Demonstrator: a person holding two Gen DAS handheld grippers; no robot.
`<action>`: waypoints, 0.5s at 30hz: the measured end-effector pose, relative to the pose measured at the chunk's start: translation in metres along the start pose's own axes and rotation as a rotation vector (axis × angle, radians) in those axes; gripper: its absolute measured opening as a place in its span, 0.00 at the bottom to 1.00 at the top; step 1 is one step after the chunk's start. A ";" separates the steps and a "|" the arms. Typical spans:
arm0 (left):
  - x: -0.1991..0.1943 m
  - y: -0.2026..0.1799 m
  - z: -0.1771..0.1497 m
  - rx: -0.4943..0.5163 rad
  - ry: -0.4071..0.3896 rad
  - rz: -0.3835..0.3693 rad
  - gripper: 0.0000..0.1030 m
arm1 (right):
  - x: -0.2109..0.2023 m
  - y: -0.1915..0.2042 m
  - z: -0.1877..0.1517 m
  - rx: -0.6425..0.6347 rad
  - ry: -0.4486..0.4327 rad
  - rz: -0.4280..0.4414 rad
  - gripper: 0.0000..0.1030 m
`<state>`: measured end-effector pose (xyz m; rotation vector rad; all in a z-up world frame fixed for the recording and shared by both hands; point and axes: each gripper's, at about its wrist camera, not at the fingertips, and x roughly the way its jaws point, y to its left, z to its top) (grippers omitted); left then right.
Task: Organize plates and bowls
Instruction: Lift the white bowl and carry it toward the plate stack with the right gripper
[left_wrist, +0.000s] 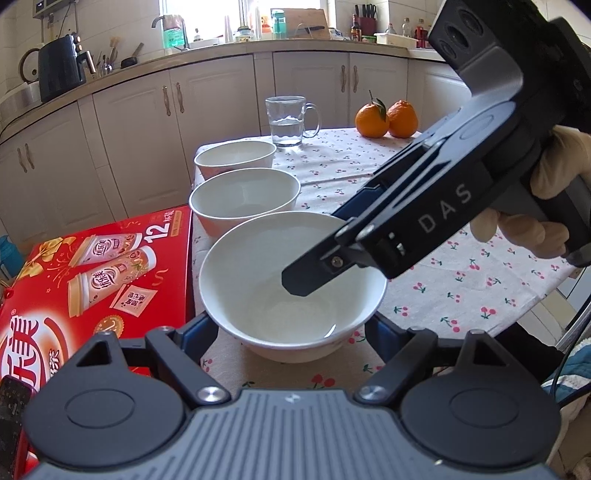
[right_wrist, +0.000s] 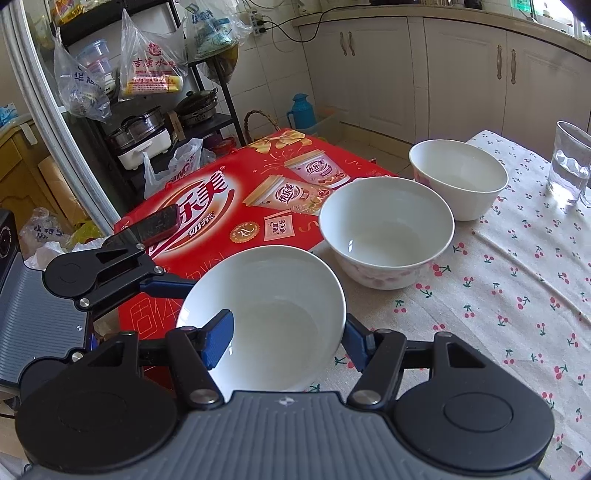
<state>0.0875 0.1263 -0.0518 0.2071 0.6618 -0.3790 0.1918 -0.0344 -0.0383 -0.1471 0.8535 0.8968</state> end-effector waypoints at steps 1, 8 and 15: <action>0.000 -0.001 0.001 0.004 0.000 -0.003 0.83 | -0.002 -0.001 -0.001 0.002 -0.002 -0.002 0.67; 0.002 -0.013 0.010 0.040 -0.006 -0.033 0.83 | -0.017 -0.009 -0.008 0.026 -0.018 -0.020 0.67; 0.012 -0.029 0.020 0.077 -0.011 -0.088 0.83 | -0.035 -0.021 -0.020 0.059 -0.035 -0.060 0.67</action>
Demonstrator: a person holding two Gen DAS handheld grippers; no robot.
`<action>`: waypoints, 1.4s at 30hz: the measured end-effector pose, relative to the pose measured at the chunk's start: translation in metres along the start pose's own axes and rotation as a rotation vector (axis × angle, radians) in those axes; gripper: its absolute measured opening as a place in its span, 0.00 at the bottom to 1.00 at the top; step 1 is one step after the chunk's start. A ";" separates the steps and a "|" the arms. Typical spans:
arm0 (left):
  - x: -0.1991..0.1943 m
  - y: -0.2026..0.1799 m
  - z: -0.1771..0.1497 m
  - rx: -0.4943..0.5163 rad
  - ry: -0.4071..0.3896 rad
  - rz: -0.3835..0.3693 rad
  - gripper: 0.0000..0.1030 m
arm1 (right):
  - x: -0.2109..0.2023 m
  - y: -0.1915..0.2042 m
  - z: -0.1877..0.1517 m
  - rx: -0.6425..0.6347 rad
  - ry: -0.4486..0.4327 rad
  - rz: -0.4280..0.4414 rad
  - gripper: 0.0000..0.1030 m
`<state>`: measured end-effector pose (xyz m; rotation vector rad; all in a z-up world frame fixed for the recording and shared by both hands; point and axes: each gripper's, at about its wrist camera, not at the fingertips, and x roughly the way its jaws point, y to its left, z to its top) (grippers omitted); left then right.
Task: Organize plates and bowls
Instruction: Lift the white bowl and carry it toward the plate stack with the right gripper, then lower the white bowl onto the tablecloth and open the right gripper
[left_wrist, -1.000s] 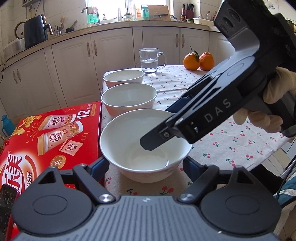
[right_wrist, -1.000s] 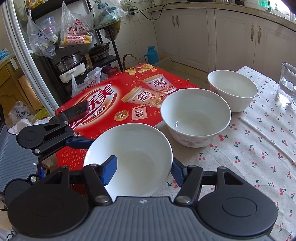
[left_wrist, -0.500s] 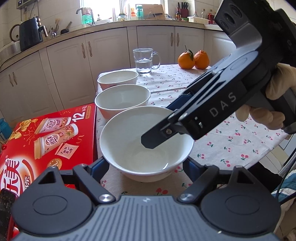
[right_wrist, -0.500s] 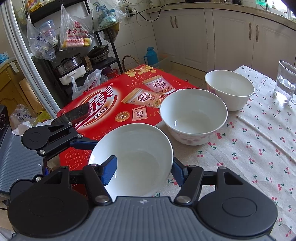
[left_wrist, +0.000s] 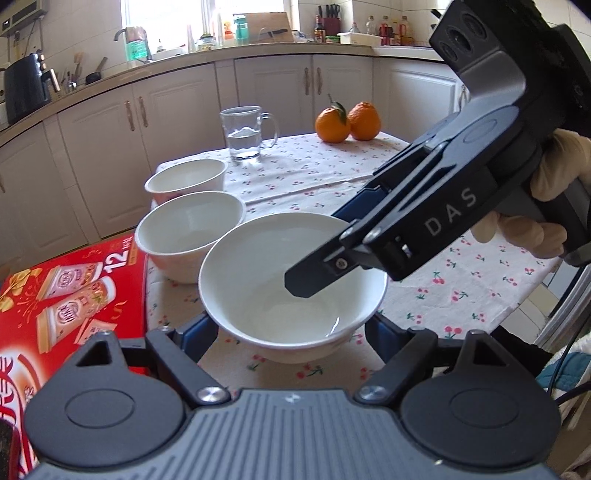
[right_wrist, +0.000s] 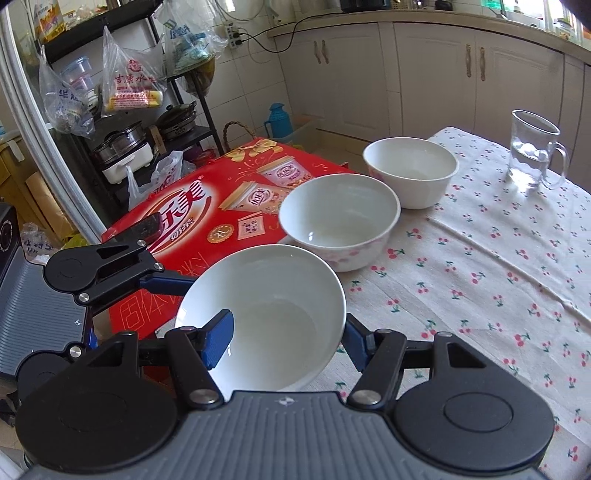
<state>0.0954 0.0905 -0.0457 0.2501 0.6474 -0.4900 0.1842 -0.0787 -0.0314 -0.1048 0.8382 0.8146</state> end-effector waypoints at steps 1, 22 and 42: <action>0.003 -0.003 0.002 0.007 -0.001 -0.010 0.83 | -0.003 -0.002 -0.002 0.006 -0.002 -0.008 0.67; 0.062 -0.061 0.046 0.161 -0.021 -0.200 0.83 | -0.060 -0.075 -0.048 0.161 -0.032 -0.200 0.68; 0.077 -0.066 0.050 0.159 -0.008 -0.230 0.83 | -0.057 -0.088 -0.056 0.182 -0.024 -0.234 0.74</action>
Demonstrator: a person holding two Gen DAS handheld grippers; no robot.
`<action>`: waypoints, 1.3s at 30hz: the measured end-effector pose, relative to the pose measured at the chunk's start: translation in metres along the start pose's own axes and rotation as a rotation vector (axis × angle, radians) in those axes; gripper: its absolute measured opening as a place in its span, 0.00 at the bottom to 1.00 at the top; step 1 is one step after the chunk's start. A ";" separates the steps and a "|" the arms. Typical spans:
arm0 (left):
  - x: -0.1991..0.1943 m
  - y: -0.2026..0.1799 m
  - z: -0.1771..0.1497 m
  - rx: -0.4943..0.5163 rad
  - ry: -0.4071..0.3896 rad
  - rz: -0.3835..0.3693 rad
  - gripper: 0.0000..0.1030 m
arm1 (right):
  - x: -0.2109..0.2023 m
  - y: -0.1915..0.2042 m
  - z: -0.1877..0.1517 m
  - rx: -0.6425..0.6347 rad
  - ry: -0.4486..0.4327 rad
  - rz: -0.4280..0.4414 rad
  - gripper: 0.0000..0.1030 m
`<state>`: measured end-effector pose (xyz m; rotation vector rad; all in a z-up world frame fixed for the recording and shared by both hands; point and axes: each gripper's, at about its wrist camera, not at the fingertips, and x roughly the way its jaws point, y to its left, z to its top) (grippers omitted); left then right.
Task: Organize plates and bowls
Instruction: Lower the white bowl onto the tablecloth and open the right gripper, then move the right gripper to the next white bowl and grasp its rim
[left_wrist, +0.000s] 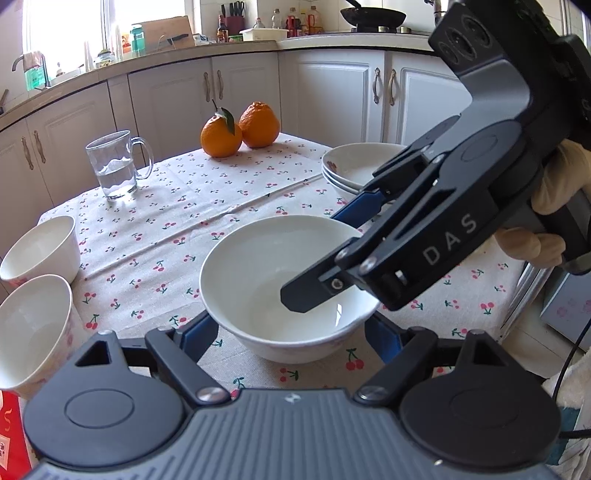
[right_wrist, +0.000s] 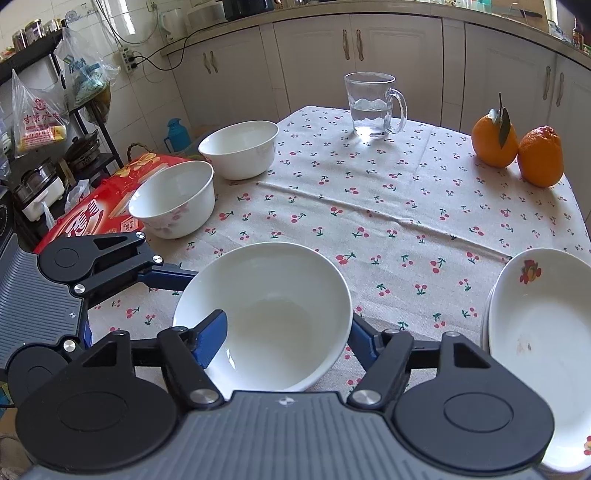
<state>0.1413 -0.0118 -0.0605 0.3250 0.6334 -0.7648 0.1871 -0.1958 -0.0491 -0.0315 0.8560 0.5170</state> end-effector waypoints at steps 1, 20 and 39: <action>0.000 0.000 0.000 0.000 -0.001 0.000 0.83 | 0.000 0.000 0.000 0.002 0.000 0.001 0.74; -0.030 0.006 -0.017 -0.098 -0.019 0.053 0.90 | -0.011 0.014 0.005 -0.018 -0.042 0.010 1.00; -0.073 0.086 -0.052 -0.266 -0.054 0.446 0.90 | 0.020 0.070 0.057 -0.212 -0.026 0.059 1.00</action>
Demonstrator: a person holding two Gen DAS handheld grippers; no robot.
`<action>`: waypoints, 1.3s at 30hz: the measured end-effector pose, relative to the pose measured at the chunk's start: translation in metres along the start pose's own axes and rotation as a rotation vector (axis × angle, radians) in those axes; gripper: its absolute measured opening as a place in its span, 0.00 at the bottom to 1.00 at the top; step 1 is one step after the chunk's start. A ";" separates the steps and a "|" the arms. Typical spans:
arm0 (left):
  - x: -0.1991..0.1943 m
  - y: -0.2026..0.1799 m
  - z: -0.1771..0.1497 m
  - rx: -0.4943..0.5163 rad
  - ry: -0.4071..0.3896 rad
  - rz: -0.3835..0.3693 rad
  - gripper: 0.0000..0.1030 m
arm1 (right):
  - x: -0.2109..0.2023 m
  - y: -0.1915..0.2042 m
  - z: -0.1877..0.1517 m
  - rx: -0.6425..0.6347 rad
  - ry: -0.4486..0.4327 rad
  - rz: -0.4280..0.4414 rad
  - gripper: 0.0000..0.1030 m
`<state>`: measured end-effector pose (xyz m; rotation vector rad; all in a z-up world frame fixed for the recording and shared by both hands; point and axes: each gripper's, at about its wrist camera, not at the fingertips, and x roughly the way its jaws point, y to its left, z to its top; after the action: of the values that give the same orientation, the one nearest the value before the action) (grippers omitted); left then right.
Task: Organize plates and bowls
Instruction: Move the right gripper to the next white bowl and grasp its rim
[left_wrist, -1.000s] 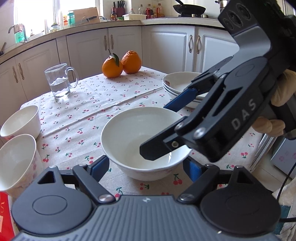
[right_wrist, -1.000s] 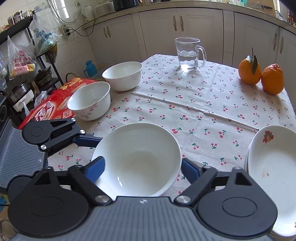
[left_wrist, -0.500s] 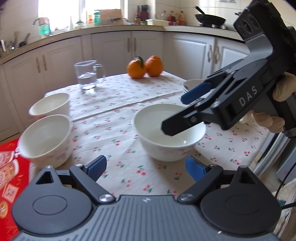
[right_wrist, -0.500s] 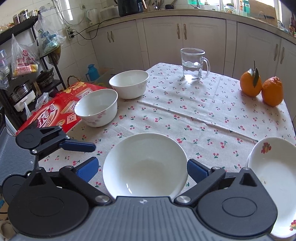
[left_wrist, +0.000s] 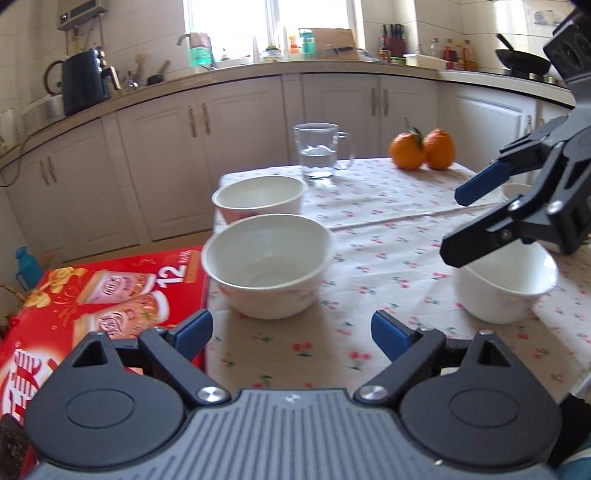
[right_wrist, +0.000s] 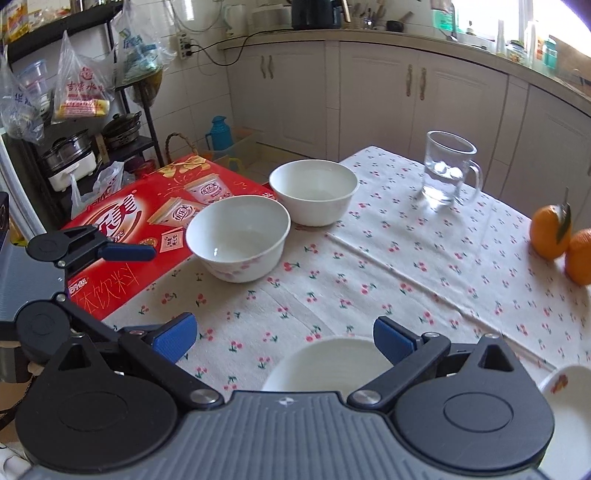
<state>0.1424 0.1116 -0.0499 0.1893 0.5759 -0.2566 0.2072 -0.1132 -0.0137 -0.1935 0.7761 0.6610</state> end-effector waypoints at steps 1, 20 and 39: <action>0.003 0.003 0.001 0.001 0.000 0.014 0.90 | 0.004 0.001 0.004 -0.006 0.005 0.010 1.00; 0.049 0.016 0.008 -0.035 0.003 -0.006 0.89 | 0.100 0.004 0.071 -0.066 0.087 0.137 0.95; 0.054 0.015 0.010 -0.014 -0.007 -0.035 0.83 | 0.127 0.000 0.081 -0.047 0.122 0.163 0.67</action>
<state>0.1948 0.1133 -0.0704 0.1649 0.5740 -0.2873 0.3210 -0.0200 -0.0452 -0.2160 0.9006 0.8282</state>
